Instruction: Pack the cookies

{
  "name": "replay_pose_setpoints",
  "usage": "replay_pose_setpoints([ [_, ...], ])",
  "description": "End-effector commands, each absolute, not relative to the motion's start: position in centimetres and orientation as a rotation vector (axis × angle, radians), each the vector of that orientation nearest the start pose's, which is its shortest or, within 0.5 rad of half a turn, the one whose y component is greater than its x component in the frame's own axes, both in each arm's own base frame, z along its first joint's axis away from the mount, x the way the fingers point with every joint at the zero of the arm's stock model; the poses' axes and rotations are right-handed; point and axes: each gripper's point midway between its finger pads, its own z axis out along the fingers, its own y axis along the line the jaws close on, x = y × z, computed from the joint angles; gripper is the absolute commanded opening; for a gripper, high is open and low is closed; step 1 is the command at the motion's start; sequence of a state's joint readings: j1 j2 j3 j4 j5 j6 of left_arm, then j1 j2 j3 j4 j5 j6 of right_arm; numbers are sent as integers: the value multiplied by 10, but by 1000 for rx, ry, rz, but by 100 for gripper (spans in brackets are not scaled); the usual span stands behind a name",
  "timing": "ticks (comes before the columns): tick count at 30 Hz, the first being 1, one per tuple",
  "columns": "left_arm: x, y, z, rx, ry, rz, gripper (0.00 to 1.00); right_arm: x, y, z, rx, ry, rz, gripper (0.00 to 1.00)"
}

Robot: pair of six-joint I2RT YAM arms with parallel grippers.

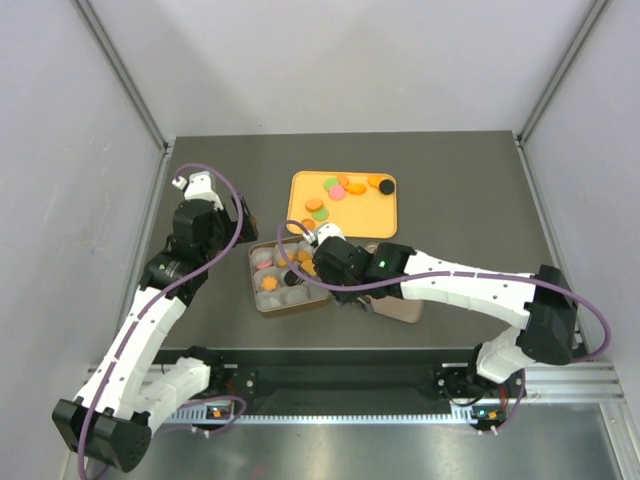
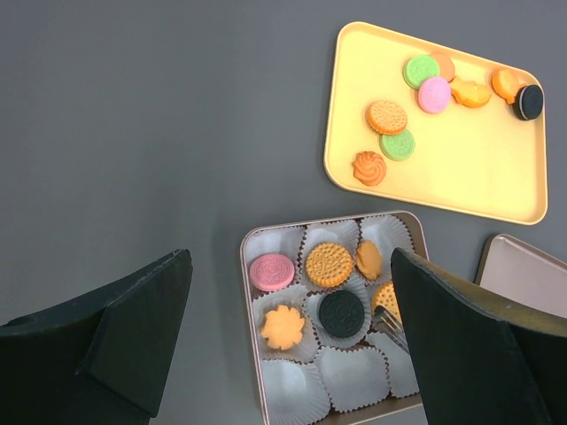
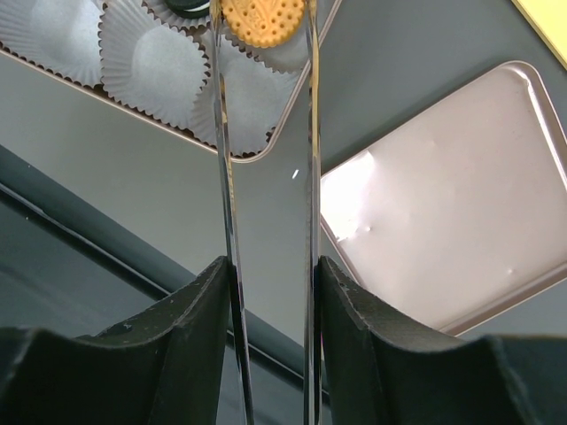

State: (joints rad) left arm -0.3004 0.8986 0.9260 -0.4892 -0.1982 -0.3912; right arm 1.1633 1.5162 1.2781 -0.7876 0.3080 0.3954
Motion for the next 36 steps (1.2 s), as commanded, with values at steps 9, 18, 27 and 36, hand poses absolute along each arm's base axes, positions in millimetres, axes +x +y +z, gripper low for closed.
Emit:
replay_pose_setpoints([
  [9, 302, -72, 255, -226, 1955, -261, 99, 178, 313, 174, -806, 2333, 233, 43],
  [18, 302, -72, 255, -226, 1955, -261, 99, 179, 314, 176, -811, 2331, 232, 45],
  [27, 302, -73, 255, -225, 1955, -262, 99, 178, 315, 178, -811, 2329, 235, 45],
  [36, 302, -72, 256, -225, 1954, -261, 99, 182, 319, 221, -789, 2247, 332, 45],
])
